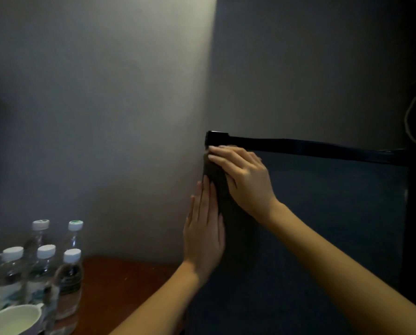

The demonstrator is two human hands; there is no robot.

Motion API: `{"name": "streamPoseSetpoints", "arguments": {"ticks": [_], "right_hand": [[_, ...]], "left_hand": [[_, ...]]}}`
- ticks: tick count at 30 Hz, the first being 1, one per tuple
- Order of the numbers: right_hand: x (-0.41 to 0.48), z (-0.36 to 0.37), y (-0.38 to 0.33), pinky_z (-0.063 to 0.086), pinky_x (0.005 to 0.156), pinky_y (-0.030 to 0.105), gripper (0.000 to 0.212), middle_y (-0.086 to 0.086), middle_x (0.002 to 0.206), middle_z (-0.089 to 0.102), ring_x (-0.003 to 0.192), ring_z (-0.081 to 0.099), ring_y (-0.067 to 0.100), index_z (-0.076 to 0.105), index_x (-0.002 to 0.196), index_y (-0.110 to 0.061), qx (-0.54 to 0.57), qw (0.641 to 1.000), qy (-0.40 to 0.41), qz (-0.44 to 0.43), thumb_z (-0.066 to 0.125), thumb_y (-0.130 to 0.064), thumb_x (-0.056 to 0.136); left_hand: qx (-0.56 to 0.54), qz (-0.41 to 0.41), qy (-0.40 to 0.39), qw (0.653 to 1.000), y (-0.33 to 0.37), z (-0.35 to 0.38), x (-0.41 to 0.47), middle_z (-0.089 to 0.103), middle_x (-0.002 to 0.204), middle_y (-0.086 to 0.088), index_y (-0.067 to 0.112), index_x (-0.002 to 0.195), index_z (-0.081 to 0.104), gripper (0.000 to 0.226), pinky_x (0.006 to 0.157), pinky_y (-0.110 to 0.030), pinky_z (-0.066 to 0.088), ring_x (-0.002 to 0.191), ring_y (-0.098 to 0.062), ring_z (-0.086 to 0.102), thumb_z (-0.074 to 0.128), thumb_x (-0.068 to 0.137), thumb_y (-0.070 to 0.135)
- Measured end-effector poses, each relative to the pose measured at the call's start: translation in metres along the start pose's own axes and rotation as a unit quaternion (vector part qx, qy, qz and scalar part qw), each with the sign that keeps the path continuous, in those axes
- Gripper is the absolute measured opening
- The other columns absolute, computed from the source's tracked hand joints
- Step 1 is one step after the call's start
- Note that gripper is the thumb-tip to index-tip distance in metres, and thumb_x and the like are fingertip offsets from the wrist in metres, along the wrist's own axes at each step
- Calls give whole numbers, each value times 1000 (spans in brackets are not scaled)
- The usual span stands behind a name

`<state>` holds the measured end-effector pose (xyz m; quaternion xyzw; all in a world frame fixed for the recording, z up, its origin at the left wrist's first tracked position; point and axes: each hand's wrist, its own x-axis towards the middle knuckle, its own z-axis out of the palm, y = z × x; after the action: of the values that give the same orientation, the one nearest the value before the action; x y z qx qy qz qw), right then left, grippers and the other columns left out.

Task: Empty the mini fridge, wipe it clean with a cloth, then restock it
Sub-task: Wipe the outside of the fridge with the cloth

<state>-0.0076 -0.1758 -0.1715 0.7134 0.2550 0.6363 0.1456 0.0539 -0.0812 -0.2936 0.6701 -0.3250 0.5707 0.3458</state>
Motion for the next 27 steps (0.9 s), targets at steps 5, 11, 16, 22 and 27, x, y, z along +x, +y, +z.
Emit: {"name": "streamPoseSetpoints", "arguments": {"ticks": [5,11,16,22,27], "right_hand": [[-35,-31,33,51,91,39,30,5,127,63,116,57,22,67,121,-9,-33,998,42,32,56,-2,93],[-17,-5,4,50,90,31,30,9,120,64,110,54,22,66,119,-4,-23,983,109,148,58,-1,90],[-31,-25,16,54,88,38,27,10,119,64,107,57,24,67,121,-6,-52,998,32,15,55,-9,96],[-12,-17,8,53,64,39,23,12,106,58,96,56,26,69,115,-7,-32,968,114,223,65,-11,92],[15,9,-23,56,62,37,28,9,110,62,104,55,26,69,114,-8,-34,993,52,105,68,-8,87]], "left_hand": [[1,8,-3,1000,1,0,-1,11,161,-13,2,152,12,60,120,-40,13,149,-26,11,31,98,19],[-3,8,-2,1000,-1,1,-2,9,161,-13,1,152,13,59,121,-40,13,149,-25,9,30,98,18],[-4,7,0,1000,1,0,-1,11,161,-14,0,151,15,58,120,-41,14,149,-26,10,30,98,17],[1,6,3,1000,0,1,-1,9,161,-13,2,152,13,59,121,-39,12,149,-25,10,30,98,17],[-17,3,5,1000,-3,3,0,11,160,-13,4,152,11,58,121,-39,10,149,-23,10,29,99,20]]}}
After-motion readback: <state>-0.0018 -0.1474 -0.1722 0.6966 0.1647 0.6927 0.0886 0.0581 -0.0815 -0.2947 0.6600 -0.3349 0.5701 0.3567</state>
